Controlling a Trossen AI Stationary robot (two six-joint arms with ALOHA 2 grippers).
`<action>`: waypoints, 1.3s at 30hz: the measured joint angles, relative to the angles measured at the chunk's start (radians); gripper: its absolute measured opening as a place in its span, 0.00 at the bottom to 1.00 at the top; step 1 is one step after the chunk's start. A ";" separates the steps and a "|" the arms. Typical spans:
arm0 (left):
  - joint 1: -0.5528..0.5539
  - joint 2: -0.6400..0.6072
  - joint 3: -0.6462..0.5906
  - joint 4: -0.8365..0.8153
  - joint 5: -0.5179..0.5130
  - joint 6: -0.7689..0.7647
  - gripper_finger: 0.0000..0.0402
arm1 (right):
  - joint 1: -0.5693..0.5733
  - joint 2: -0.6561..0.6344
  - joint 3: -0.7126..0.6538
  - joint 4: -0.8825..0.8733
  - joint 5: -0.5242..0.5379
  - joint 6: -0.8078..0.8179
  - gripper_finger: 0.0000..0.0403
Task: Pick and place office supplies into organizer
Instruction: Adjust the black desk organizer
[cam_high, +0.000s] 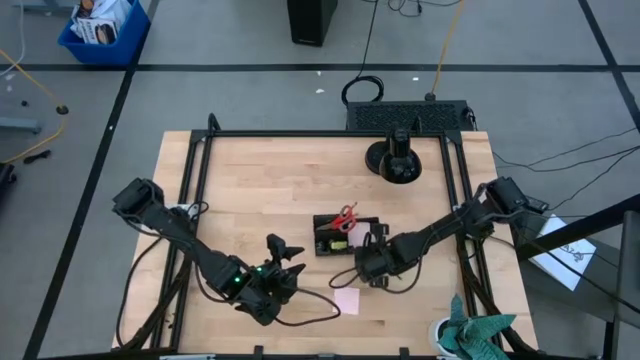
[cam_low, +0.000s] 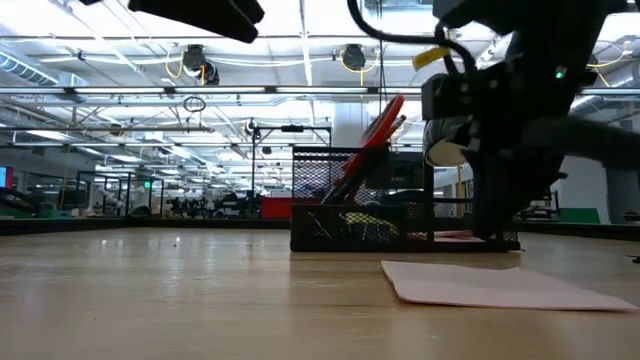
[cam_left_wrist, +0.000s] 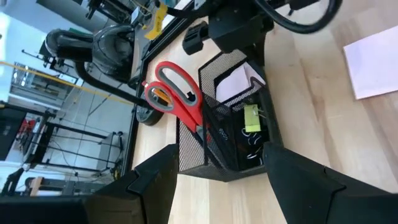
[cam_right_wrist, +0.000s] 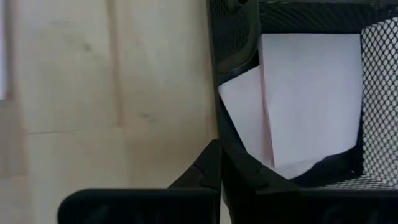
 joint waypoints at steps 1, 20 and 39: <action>0.004 0.000 0.000 0.000 0.005 -0.002 0.60 | -0.006 0.000 -0.008 0.013 -0.001 -0.011 0.00; 0.040 0.000 0.000 -0.040 0.326 -0.180 0.60 | 0.197 -0.091 -0.018 0.351 -0.019 -0.029 0.01; 0.050 0.000 -0.003 -0.053 0.374 -0.224 0.60 | 0.163 -0.216 -0.076 -0.344 0.249 0.515 0.00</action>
